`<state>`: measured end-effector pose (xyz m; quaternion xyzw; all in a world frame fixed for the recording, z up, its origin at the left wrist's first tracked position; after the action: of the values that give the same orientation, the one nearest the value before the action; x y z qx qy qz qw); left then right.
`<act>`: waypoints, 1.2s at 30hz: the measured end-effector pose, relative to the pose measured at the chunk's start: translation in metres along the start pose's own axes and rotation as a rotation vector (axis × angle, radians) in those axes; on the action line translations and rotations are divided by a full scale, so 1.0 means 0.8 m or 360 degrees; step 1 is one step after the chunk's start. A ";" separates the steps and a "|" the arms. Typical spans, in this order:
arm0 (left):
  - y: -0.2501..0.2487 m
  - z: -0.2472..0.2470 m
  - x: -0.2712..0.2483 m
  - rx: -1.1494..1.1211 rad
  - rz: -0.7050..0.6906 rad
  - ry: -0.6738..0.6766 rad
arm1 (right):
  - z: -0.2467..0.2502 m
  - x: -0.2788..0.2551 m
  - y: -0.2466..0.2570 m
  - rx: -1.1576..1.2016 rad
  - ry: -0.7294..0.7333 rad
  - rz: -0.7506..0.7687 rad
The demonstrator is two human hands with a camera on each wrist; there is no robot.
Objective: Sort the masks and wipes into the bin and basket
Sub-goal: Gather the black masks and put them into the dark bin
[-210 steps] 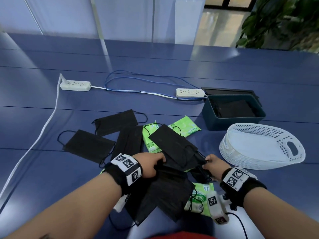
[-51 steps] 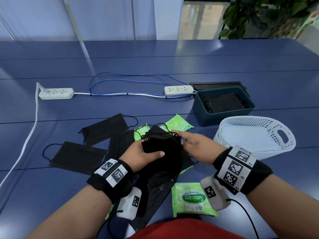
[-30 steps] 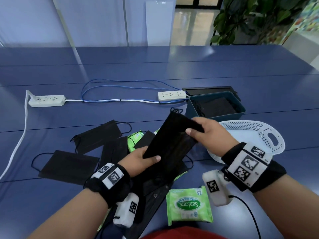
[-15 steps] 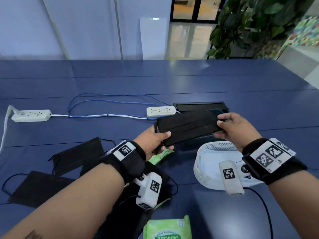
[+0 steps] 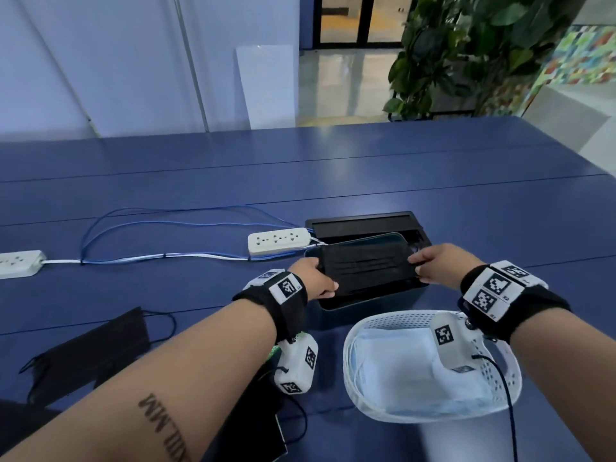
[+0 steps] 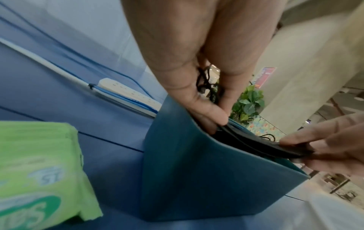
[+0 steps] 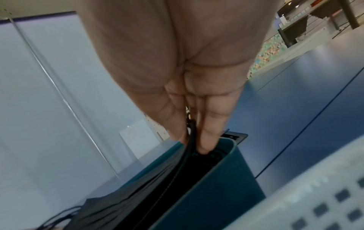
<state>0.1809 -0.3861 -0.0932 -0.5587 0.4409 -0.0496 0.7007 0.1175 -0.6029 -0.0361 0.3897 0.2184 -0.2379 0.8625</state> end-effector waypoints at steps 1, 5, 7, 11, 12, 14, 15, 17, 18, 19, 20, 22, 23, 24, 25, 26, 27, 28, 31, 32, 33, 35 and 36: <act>0.001 -0.001 0.005 0.0066 0.0010 -0.0004 | -0.002 0.004 -0.004 -0.0151 0.0040 -0.0064; 0.000 -0.006 0.006 0.0564 0.0057 -0.0029 | -0.018 0.006 0.003 -0.0582 0.0181 -0.0185; -0.006 -0.008 -0.006 0.0857 0.0058 -0.0051 | -0.025 0.007 0.014 -0.0780 0.0214 -0.0172; -0.023 -0.012 -0.048 0.1208 -0.0016 -0.0055 | -0.041 0.008 0.020 -0.0952 0.0291 -0.0160; -0.026 -0.007 -0.062 0.1207 -0.0057 -0.0070 | -0.039 0.004 0.023 -0.0959 0.0270 -0.0156; -0.025 0.011 -0.091 0.1111 -0.0119 -0.0102 | -0.026 -0.010 0.034 -0.0915 0.0129 -0.0099; -0.023 0.022 -0.106 0.1070 -0.0152 -0.0105 | -0.017 -0.021 0.040 -0.0847 0.0037 -0.0064; -0.006 0.050 -0.137 0.1014 -0.0164 -0.0097 | -0.008 -0.044 0.052 -0.0663 -0.0080 0.0049; 0.004 0.064 -0.151 0.0999 -0.0168 -0.0099 | -0.008 -0.056 0.057 -0.0580 -0.0103 0.0108; 0.014 0.079 -0.166 0.0988 -0.0169 -0.0111 | -0.011 -0.069 0.064 -0.0518 -0.0113 0.0179; 0.026 0.093 -0.181 0.0974 -0.0170 -0.0136 | -0.017 -0.083 0.071 -0.0477 -0.0103 0.0241; 0.051 0.122 -0.212 0.0921 -0.0150 -0.0204 | -0.036 -0.113 0.088 -0.0430 -0.0056 0.0386; 0.065 0.135 -0.230 0.0874 -0.0117 -0.0232 | -0.049 -0.129 0.097 -0.0404 -0.0016 0.0451; 0.080 0.147 -0.247 0.0828 -0.0080 -0.0251 | -0.064 -0.143 0.105 -0.0367 0.0031 0.0507; 0.097 0.159 -0.263 0.0799 -0.0050 -0.0269 | -0.080 -0.156 0.113 -0.0322 0.0081 0.0550; 0.114 0.172 -0.276 0.0772 -0.0024 -0.0292 | -0.098 -0.164 0.117 -0.0272 0.0135 0.0576; 0.131 0.182 -0.289 0.0734 0.0005 -0.0313 | -0.117 -0.171 0.120 -0.0228 0.0194 0.0589; 0.146 0.193 -0.302 0.0712 0.0042 -0.0350 | -0.138 -0.174 0.120 -0.0206 0.0256 0.0591; 0.199 0.225 -0.335 0.0694 0.0194 -0.0490 | -0.204 -0.172 0.115 -0.0262 0.0420 0.0559; 0.222 0.236 -0.342 0.0693 0.0275 -0.0517 | -0.225 -0.169 0.111 -0.0296 0.0478 0.0537; 0.243 0.245 -0.348 0.0673 0.0346 -0.0536 | -0.247 -0.166 0.107 -0.0338 0.0537 0.0515; 0.281 0.264 -0.357 0.0601 0.0466 -0.0613 | -0.283 -0.157 0.098 -0.0451 0.0613 0.0459; 0.295 0.272 -0.361 0.0589 0.0523 -0.0659 | -0.297 -0.150 0.092 -0.0515 0.0623 0.0422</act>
<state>0.0527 0.0246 -0.1291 -0.3411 0.3569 0.0996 0.8639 0.0198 -0.3469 -0.0694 0.3106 0.3632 -0.0054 0.8784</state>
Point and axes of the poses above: each hand's wrist, its own x-axis towards the middle knuckle, its own z-axis out of the back of the hand, y = z × x, the point moved 9 cm from there along x, towards the middle knuckle, and after that the axes turned 13 degrees about y, right-handed, at the moved point
